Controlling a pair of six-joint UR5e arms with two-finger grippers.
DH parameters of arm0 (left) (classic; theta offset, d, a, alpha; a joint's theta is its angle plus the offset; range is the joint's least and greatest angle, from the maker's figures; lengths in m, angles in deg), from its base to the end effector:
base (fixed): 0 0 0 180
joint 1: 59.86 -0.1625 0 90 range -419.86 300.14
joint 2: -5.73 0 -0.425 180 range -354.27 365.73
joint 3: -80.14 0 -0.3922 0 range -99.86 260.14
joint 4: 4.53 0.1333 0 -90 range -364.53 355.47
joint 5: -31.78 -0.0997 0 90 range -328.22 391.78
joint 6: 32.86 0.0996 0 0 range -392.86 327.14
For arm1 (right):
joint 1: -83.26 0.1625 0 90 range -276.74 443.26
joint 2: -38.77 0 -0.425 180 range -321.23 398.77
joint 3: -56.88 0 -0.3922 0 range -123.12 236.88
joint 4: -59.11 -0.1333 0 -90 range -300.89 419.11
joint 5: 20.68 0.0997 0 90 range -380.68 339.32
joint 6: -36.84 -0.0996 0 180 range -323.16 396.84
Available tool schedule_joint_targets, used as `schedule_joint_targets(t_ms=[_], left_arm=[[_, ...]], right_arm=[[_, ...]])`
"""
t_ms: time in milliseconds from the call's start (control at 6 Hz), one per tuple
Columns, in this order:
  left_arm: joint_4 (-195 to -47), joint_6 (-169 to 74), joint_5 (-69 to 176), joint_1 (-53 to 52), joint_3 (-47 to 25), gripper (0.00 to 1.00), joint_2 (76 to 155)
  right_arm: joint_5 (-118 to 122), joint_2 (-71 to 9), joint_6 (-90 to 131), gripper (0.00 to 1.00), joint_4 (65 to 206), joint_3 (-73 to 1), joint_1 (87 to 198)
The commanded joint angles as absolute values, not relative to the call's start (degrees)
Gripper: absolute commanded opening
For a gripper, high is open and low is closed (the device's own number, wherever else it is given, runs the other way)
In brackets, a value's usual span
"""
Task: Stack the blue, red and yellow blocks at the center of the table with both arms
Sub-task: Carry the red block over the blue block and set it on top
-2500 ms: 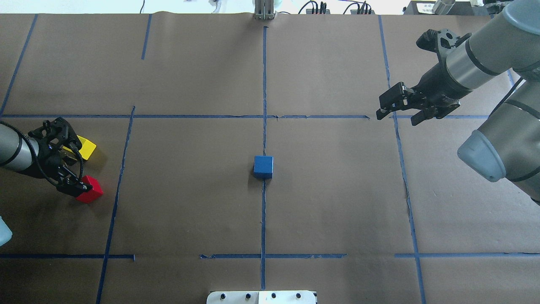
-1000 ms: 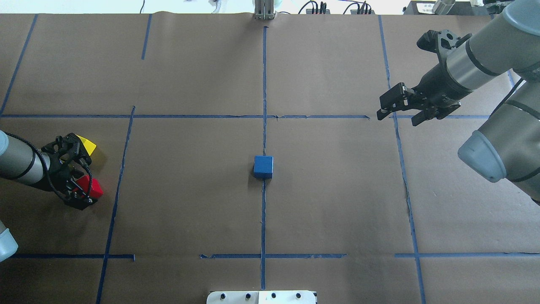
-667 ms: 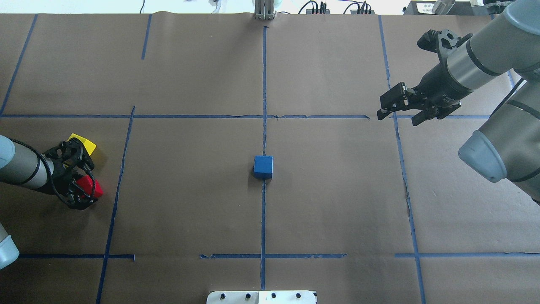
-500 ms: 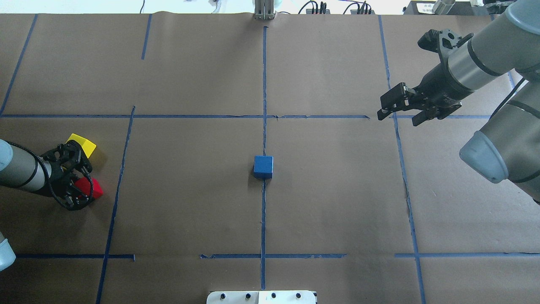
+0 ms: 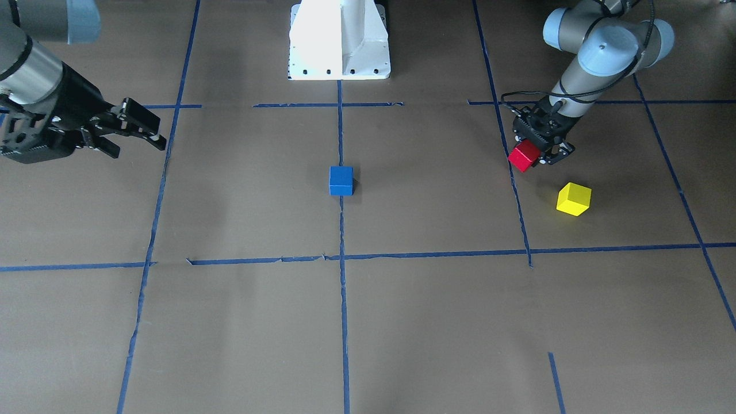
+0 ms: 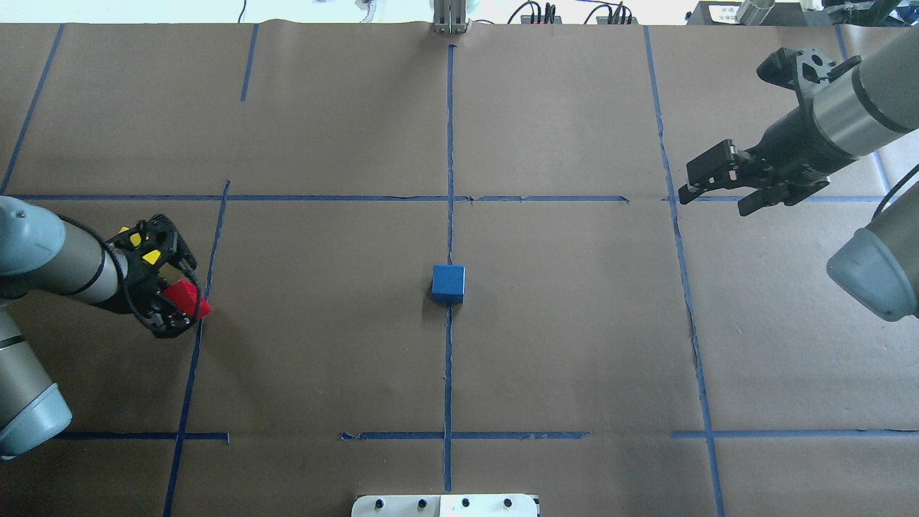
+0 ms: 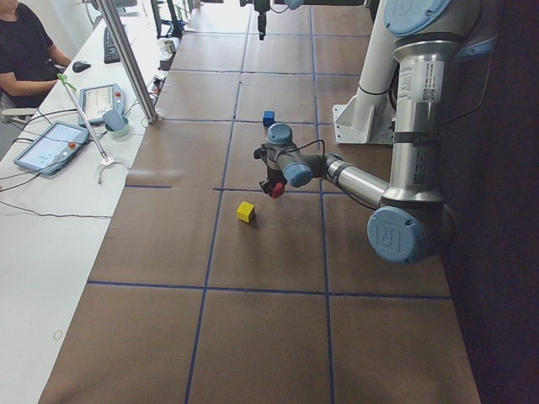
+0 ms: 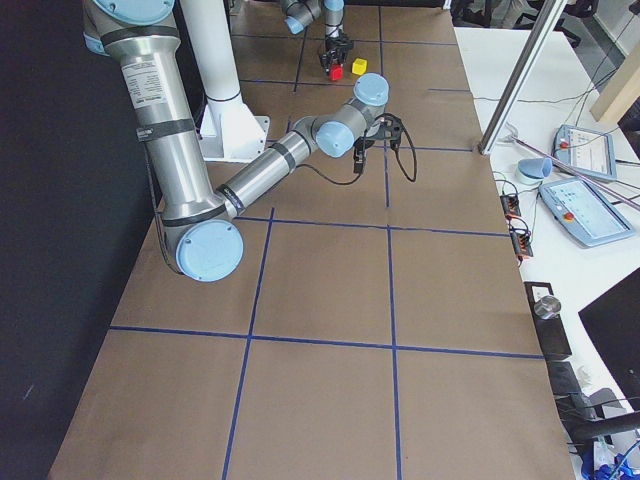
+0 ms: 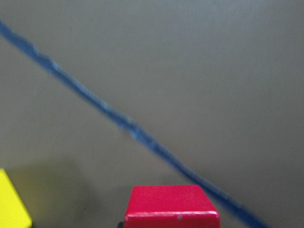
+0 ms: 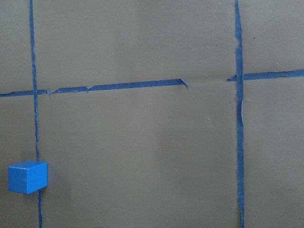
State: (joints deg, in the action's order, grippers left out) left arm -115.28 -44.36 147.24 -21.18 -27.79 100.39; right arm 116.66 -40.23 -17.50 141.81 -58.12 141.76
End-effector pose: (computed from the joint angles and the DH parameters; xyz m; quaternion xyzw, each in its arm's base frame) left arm 0.3579 -0.4024 0.4324 0.2007 0.3625 0.3852 0.8246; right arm -0.2191 -0.4724 0.3299 -0.0067 -0.5034 0.0234 0.8637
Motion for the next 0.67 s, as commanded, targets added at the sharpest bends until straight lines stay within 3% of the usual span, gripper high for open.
schedule_joint_targets(t_ms=[0, 167, 500], left_arm=[[-102.8, -60.9, 147.2, -21.4, -29.2, 0.0, 115.1], [-95.7, -68.3, 147.1, -25.3, -28.2, 0.0, 123.6], [-92.7, -85.7, 146.7, -29.2, -18.5, 0.0, 137.8]], right_arm=[[116.8, -45.1, -12.8, 1.0, 141.8, -59.7, 145.7], [116.8, -46.9, -8.8, 1.0, 141.8, -59.6, 147.5], [116.8, -49.9, -6.8, 1.0, 141.7, -59.7, 148.9]])
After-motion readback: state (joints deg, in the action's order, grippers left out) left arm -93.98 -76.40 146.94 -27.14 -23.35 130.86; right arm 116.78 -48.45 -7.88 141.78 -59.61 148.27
